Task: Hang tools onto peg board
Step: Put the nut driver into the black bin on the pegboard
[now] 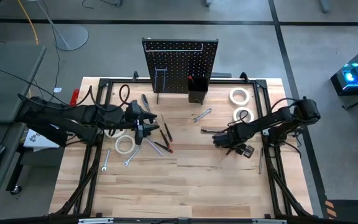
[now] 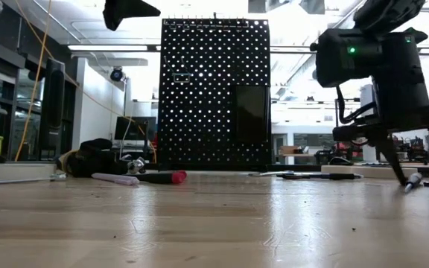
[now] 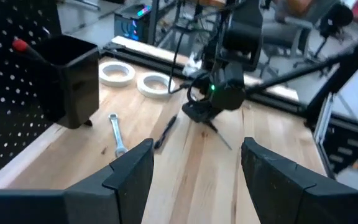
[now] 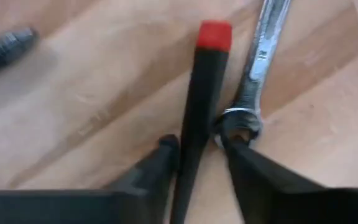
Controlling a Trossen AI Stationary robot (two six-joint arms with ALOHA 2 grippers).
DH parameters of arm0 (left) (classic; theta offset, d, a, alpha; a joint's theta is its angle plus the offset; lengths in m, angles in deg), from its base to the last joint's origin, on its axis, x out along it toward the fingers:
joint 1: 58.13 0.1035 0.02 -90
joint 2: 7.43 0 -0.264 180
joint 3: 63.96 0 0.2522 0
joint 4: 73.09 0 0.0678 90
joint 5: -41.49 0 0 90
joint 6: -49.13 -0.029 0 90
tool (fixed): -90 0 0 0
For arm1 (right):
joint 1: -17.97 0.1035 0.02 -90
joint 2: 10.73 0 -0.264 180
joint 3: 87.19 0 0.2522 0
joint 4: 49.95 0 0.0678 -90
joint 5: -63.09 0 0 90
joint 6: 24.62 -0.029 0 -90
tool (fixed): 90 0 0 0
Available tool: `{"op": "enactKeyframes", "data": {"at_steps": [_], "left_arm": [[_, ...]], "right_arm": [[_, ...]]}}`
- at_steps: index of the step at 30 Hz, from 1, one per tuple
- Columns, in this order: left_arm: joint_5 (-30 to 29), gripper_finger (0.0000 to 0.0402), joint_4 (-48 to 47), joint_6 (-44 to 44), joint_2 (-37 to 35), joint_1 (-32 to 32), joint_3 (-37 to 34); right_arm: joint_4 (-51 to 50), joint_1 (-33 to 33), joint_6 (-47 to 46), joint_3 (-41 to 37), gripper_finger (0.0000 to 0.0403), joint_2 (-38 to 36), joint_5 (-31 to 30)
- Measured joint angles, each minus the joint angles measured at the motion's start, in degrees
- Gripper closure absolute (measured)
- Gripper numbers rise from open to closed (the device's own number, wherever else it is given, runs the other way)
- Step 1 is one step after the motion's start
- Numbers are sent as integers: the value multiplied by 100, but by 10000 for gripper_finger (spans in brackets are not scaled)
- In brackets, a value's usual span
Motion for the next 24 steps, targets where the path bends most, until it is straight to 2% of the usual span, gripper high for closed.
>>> {"op": "enactKeyframes", "data": {"at_steps": [2, 4, 10, 19, 24], "left_arm": [[153, 179, -167, -27, 0, 85, 0], [211, 179, -366, -16, 0, 142, 0], [352, 179, -670, -22, 0, 198, 0], [309, 179, -601, -497, -123, 403, 0], [361, 179, -512, -466, -120, 618, -45]], "right_arm": [[-122, 2, 160, 106, 351, 120, 91], [-222, 9, 371, 207, 381, 192, 6], [-620, 101, 808, 620, 388, 278, -365], [-904, 423, 1138, 1434, 388, 271, -925], [-1457, 642, 1437, 2011, 388, 260, -1348]]}}
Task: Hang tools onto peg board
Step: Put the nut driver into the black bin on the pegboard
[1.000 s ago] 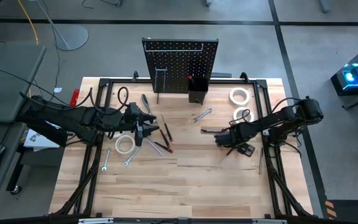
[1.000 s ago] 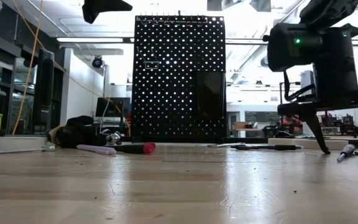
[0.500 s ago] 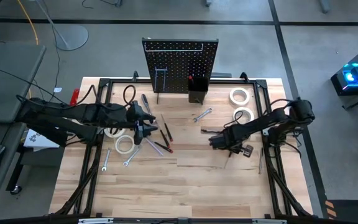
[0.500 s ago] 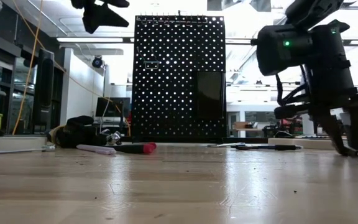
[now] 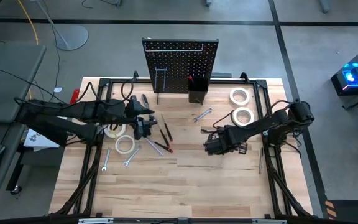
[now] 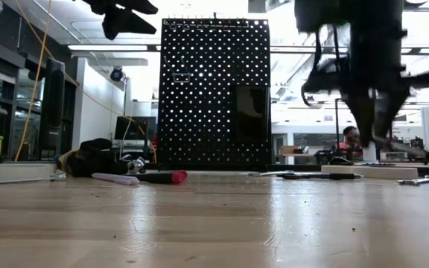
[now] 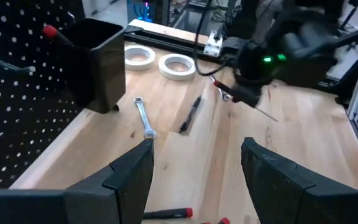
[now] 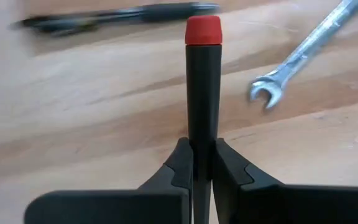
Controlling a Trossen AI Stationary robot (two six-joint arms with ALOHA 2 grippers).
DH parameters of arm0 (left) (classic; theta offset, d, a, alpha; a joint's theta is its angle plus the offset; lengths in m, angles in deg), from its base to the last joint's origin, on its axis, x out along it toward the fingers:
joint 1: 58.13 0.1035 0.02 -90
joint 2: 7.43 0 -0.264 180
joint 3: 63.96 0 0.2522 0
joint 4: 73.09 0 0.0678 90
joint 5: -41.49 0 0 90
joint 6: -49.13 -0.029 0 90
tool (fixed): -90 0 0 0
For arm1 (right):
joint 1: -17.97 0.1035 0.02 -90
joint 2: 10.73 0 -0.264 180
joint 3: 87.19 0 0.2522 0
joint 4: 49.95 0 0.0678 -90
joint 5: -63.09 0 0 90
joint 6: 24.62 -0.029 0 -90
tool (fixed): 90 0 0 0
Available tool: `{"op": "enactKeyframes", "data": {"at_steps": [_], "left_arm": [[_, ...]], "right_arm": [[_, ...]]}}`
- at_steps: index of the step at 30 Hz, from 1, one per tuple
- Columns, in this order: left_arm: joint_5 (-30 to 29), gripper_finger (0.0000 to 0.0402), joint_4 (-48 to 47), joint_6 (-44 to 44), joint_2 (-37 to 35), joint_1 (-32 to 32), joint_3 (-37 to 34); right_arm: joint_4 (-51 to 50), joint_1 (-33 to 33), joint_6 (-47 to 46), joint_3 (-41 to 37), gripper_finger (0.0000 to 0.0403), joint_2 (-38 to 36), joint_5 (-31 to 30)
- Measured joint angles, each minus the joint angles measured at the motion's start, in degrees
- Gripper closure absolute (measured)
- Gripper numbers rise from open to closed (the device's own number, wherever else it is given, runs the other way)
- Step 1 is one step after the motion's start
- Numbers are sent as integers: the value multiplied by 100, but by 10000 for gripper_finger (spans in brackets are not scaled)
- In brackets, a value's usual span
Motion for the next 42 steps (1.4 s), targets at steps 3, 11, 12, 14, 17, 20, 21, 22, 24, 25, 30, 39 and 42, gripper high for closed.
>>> {"op": "enactKeyframes", "data": {"at_steps": [3, 11, 12, 14, 17, 20, 21, 22, 24, 25, 30, 39, 42], "left_arm": [[314, 179, 590, 194, 1, 98, -240], [1371, 179, 3583, 1649, 204, 216, -1233], [1417, 179, 3844, 1775, 256, 221, -1292], [1501, 179, 4254, 2023, 436, 240, -1313], [1679, 179, 4863, 2418, 777, 240, -1315], [1707, 179, 5570, 2733, 1167, 238, -1306], [1699, 179, 5730, 2807, 1313, 238, -1256], [1678, 179, 5866, 2857, 1442, 238, -1189], [1620, 179, 5914, 2849, 1668, 239, -1009], [1575, 179, 5917, 2808, 1760, 240, -883], [1486, 179, 5863, 2447, 2084, 225, -323], [1170, 179, 5043, 2053, 2044, -98, 101], [1118, 179, 4711, 2044, 1959, -199, 101]], "right_arm": [[-337, 145, 301, 415, 388, -2, -277], [-866, 484, 1371, 1472, 388, -7, -1154], [-851, 513, 1606, 1606, 388, -8, -1246], [-851, 556, 2078, 1844, 388, -11, -1446], [-795, 588, 2784, 2203, 388, -11, -1789], [-741, 529, 3611, 2547, 388, -15, -2101], [-699, 501, 3927, 2658, 388, -15, -2184], [-668, 473, 4261, 2761, 388, -15, -2242], [-576, 400, 4966, 2932, 388, -20, -2315], [-481, 368, 5307, 3005, 388, -39, -2315], [36, 262, 6638, 3011, 388, -315, -2281], [945, 257, 7174, 2269, 388, -1106, -2151], [1644, 257, 7295, 1977, 388, -1234, -2125]]}}
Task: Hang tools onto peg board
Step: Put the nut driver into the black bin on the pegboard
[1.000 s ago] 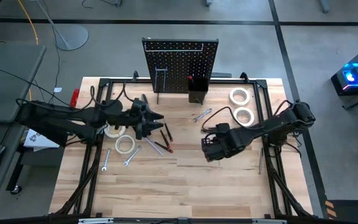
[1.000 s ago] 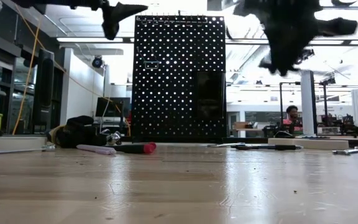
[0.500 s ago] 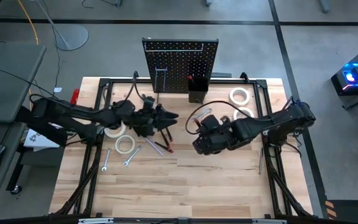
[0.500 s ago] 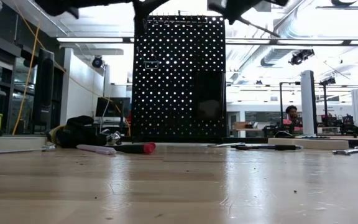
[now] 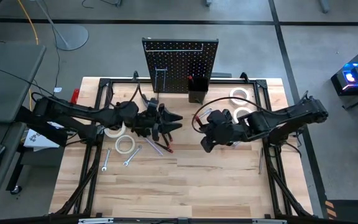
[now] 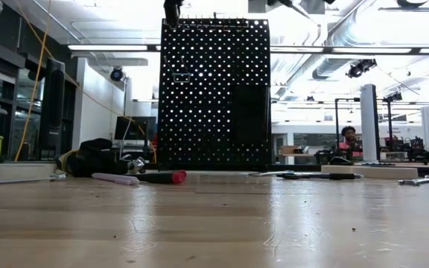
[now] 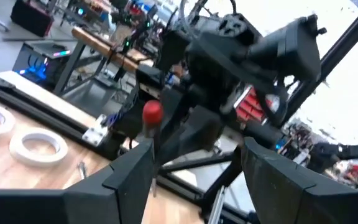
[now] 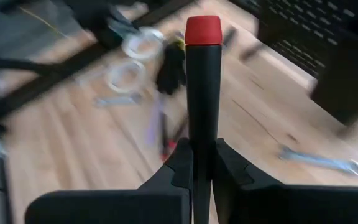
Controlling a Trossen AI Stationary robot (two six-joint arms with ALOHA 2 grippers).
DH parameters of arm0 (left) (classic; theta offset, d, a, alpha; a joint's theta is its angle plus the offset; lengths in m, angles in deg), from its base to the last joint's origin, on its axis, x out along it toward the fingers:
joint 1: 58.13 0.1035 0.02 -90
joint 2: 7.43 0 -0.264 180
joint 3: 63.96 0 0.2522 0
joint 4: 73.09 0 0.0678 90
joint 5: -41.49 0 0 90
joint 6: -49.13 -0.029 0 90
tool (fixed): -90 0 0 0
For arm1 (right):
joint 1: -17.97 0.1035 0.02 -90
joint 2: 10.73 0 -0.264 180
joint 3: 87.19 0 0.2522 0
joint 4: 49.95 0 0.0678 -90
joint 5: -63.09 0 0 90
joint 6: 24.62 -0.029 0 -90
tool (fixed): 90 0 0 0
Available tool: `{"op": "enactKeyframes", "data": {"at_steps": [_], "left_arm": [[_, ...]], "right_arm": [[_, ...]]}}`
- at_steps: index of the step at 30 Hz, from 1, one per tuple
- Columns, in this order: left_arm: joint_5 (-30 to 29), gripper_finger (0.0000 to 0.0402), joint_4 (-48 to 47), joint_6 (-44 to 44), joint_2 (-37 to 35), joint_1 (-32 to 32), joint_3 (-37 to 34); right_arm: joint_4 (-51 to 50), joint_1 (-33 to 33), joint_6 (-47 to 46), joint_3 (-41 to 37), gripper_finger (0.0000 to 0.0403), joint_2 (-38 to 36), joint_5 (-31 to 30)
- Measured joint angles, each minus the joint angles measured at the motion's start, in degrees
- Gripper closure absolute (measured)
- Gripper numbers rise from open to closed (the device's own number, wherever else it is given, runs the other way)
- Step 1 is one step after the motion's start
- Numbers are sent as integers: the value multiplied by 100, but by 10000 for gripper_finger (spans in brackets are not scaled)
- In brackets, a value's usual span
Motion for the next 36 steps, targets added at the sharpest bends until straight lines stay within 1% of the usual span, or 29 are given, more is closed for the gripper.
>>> {"op": "enactKeyframes", "data": {"at_steps": [3, 7, 12, 15, 17, 20, 24, 28, 33, 36], "left_arm": [[-93, 179, -107, -83, -42, -58, 0], [-109, 179, 242, -160, -50, -54, 0], [47, 179, 337, -381, -50, -51, 0], [77, 179, 488, -448, -53, -48, 0], [79, 179, 479, -656, -53, -48, 0], [79, 179, 670, -900, -50, -32, -2], [85, 179, 868, -1147, -54, 40, 2], [87, 179, 958, -1172, -50, 156, 0], [228, 179, 1125, -1174, -50, 218, 0], [325, 179, 1137, -1177, -52, 218, 0]], "right_arm": [[1044, -5, 349, -224, 388, -31, 243], [2556, -120, 927, -467, 388, 15, 576], [3565, -387, 1390, -479, 388, 88, 863], [3830, -493, 1562, -479, 388, 91, 945], [3932, -528, 1660, -479, 388, 91, 984], [3943, -535, 1693, -479, 388, 91, 1042], [3941, -526, 1791, -479, 388, 93, 1280], [3943, -542, 1865, -479, 388, 95, 1332], [3941, -630, 1962, -479, 388, 95, 1388], [3943, -717, 1963, -479, 388, 95, 1526]]}}
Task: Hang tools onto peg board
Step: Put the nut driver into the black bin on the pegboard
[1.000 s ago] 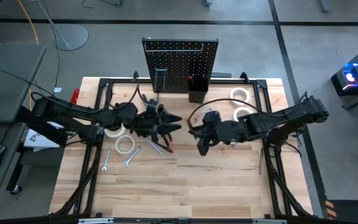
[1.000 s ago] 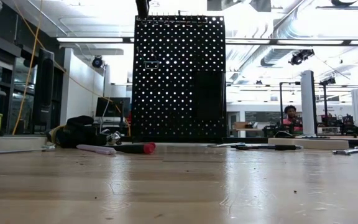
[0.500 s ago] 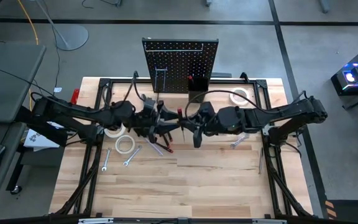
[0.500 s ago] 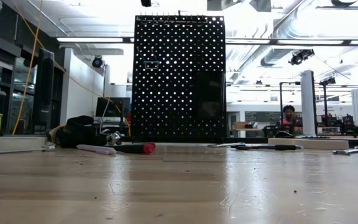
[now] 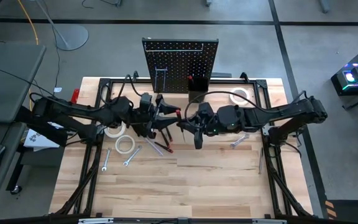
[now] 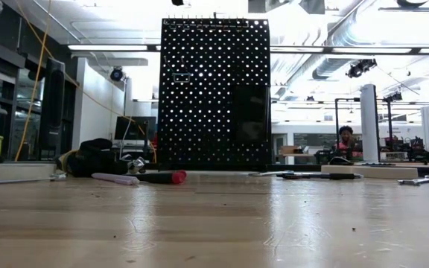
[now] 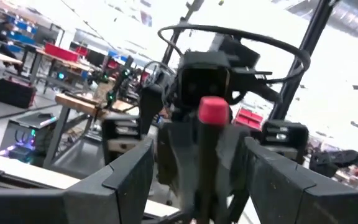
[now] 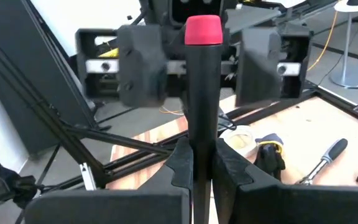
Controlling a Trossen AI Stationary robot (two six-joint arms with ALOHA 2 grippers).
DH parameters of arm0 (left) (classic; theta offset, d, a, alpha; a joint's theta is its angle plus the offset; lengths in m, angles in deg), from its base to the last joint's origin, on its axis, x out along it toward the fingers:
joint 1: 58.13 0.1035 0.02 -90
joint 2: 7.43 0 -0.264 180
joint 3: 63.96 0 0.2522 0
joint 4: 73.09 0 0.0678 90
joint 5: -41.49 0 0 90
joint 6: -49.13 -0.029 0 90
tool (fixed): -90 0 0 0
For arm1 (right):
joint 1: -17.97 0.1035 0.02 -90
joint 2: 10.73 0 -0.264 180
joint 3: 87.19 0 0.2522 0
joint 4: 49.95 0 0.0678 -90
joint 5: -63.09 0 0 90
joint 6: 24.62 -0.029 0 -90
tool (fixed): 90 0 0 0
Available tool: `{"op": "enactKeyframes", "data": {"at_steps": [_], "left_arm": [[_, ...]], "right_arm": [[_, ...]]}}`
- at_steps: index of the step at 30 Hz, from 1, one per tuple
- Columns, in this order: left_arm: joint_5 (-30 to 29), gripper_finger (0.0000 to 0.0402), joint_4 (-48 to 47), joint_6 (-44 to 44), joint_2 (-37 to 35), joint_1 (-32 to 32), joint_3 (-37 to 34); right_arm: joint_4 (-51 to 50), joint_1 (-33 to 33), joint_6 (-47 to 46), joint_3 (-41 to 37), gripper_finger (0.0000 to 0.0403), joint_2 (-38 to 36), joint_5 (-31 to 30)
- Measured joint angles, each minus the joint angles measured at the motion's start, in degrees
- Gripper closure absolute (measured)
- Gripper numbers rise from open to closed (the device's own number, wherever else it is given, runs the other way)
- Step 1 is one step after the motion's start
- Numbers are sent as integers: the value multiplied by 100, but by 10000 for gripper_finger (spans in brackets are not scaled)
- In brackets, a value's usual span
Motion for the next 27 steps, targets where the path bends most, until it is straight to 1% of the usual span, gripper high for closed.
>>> {"op": "enactKeyframes", "data": {"at_steps": [7, 10, 15, 23, 27], "left_arm": [[-2, 179, 58, 37, 92, -11, 0], [-21, 188, 109, 138, 112, -11, 0], [-49, 229, 410, 148, 245, -22, 20], [11, 303, 289, -185, 508, -46, 417], [27, 341, 182, -208, 530, -48, 459]], "right_arm": [[48, -76, 149, 0, 388, 2, 192], [46, -72, 151, 0, 388, 2, 247], [79, -83, 193, 0, 388, 2, 243], [83, -85, 193, 0, 388, 2, 219], [66, -68, 164, 0, 388, 2, 206]]}}
